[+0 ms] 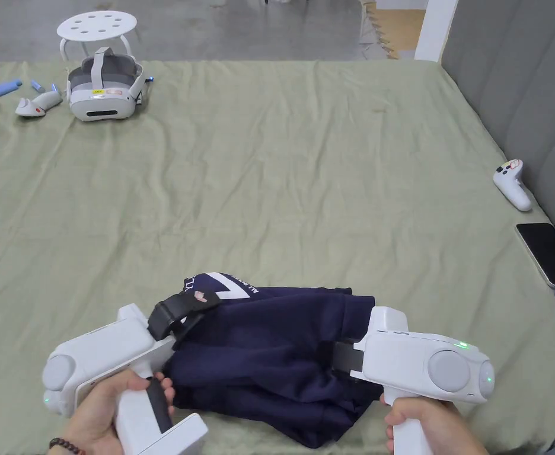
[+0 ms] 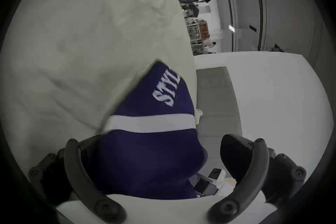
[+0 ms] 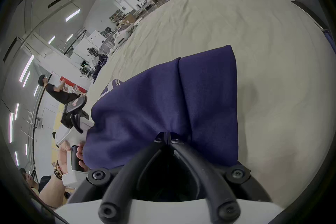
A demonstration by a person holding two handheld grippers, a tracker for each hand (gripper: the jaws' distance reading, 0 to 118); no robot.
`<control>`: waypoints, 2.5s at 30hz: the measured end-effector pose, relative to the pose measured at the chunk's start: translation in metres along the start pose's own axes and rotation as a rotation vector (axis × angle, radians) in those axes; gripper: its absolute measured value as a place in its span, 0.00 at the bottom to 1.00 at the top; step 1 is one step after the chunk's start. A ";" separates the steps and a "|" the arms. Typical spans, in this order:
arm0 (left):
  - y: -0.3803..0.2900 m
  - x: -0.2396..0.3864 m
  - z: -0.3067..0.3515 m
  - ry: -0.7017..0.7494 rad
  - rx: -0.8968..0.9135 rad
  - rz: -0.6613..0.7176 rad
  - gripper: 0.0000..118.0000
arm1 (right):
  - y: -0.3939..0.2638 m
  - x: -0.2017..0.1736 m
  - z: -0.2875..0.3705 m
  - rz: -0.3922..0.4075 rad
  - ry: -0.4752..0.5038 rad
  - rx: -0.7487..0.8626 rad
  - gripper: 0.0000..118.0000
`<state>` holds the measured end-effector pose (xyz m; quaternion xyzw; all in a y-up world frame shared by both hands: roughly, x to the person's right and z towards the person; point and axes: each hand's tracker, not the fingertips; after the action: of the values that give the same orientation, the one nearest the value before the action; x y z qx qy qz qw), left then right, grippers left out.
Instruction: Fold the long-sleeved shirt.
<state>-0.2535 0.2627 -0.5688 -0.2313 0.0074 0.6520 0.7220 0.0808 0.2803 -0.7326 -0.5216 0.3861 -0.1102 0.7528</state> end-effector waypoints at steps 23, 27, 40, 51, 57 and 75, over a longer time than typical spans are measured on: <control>0.035 0.055 0.062 0.235 0.010 -0.492 0.19 | 0.031 -0.143 0.011 0.513 -0.135 0.373 0.00; 0.088 0.051 0.116 0.314 0.059 -0.544 0.19 | 0.038 -0.211 -0.014 0.595 -0.041 0.418 0.00; 0.280 -0.033 0.332 0.556 0.237 -0.551 0.19 | 0.001 -0.422 -0.215 0.770 0.242 0.305 0.00; 0.284 -0.009 0.318 0.681 0.279 -0.574 0.90 | 0.011 -0.413 -0.199 0.795 0.246 0.293 0.00; 0.258 0.077 0.316 1.024 0.540 -0.845 0.90 | 0.054 -0.371 -0.096 0.807 0.196 0.417 0.00; -0.030 0.254 0.107 0.387 0.849 -1.305 0.03 | 0.097 -0.213 0.168 0.672 -0.250 0.897 0.00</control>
<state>-0.2181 0.5365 -0.5431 -0.0035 0.2431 -0.0119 0.9699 0.0307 0.5610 -0.6918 -0.0089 0.3541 0.0444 0.9341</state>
